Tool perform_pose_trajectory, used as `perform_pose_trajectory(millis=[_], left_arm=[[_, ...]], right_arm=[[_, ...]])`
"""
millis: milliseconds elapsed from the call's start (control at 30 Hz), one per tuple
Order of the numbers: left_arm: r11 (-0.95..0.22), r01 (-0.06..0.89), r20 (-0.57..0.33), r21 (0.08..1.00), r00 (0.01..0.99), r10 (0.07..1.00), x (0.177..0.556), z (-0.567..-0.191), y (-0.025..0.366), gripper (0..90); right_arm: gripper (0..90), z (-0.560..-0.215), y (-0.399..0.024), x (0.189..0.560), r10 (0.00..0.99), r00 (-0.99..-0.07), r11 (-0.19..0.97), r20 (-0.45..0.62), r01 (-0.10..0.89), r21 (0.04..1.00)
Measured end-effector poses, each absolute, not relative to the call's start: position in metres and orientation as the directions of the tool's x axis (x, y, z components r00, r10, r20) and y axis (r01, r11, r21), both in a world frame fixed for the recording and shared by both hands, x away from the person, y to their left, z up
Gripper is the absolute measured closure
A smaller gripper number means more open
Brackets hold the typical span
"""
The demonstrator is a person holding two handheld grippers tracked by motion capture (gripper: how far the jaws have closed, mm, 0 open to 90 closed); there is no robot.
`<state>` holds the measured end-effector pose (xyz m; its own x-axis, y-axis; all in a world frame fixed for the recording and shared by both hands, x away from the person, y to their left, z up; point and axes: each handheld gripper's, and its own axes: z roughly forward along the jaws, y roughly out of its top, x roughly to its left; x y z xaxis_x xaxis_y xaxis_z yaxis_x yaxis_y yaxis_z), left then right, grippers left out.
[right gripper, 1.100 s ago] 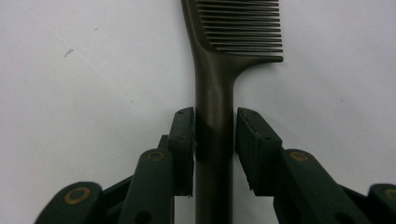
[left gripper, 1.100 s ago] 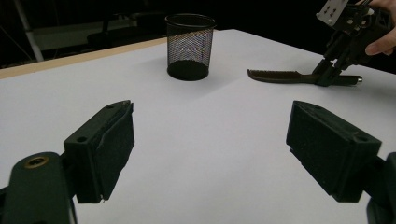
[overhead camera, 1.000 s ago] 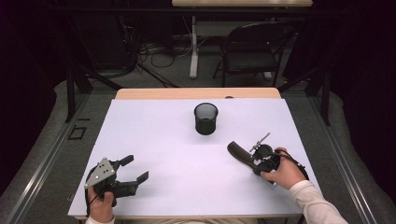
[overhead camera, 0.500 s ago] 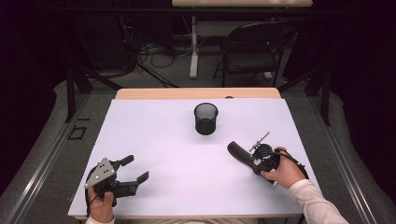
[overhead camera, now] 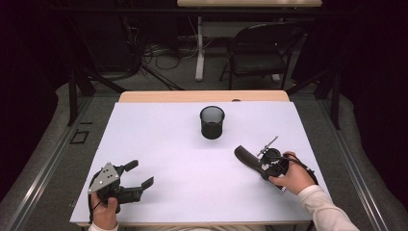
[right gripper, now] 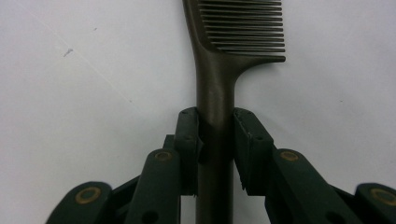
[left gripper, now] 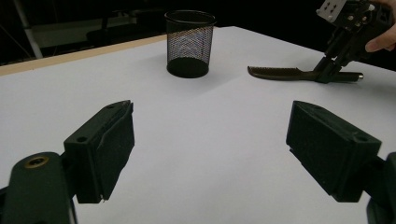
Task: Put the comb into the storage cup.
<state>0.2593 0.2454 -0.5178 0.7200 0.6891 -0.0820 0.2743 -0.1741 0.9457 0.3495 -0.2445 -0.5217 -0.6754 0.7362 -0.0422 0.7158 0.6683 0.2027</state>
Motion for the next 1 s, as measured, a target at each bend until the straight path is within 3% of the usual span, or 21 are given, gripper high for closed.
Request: perform_pose_trajectory(millis=[67, 100, 167, 200, 233, 267, 300, 333, 367, 400, 1000], left_arm=[[-0.171, 0.276, -0.085, 0.946, 0.719, 0.690, 0.259, -0.518, 0.245, 15.6], [-0.172, 0.277, -0.085, 0.945, 0.719, 0.690, 0.260, -0.518, 0.245, 15.6], [-0.173, 0.279, -0.086, 0.945, 0.719, 0.690, 0.260, -0.518, 0.245, 15.6], [-0.171, 0.278, -0.083, 0.945, 0.714, 0.696, 0.260, -0.518, 0.245, 15.6], [-0.173, 0.277, -0.085, 0.945, 0.720, 0.689, 0.260, -0.518, 0.245, 15.6], [-0.170, 0.279, -0.088, 0.945, 0.719, 0.690, 0.260, -0.518, 0.245, 15.6], [-0.166, 0.281, -0.092, 0.945, 0.716, 0.692, 0.261, -0.518, 0.245, 15.6], [-0.165, 0.284, -0.094, 0.944, 0.715, 0.693, 0.261, -0.518, 0.245, 15.6], [-0.164, 0.287, -0.097, 0.944, 0.716, 0.691, 0.261, -0.518, 0.244, 15.6], [-0.160, 0.290, -0.100, 0.944, 0.710, 0.697, 0.262, -0.517, 0.244, 15.6], [-0.148, 0.325, -0.120, 0.934, 0.674, 0.729, 0.267, -0.515, 0.237, 17.3]], right_arm=[[72.7, -0.522, -0.245, 0.349, 0.746, -0.665, 0.655, -0.037, 0.723, 0.222], [72.7, -0.527, -0.245, 0.348, 0.753, -0.657, 0.633, -0.025, 0.714, 0.300], [72.8, -0.521, -0.245, 0.347, 0.751, -0.660, 0.646, -0.035, 0.722, 0.246], [72.8, -0.528, -0.246, 0.347, 0.753, -0.658, 0.624, -0.024, 0.702, 0.343], [72.8, -0.510, -0.245, 0.348, 0.736, -0.675, 0.676, -0.059, 0.725, 0.136], [72.8, -0.504, -0.245, 0.350, 0.703, -0.707, 0.711, -0.076, 0.699, 0.079], [72.8, -0.503, -0.246, 0.350, 0.697, -0.713, 0.717, -0.078, 0.693, 0.080], [72.9, -0.503, -0.246, 0.348, 0.703, -0.707, 0.711, -0.075, 0.695, 0.107], [72.9, -0.516, -0.245, 0.342, 0.757, -0.653, 0.631, -0.037, 0.715, 0.301], [72.8, -0.517, -0.245, 0.341, 0.757, -0.652, 0.623, -0.031, 0.707, 0.335], [72.8, -0.506, -0.242, 0.331, 0.746, -0.662, 0.623, -0.072, 0.657, 0.424]])
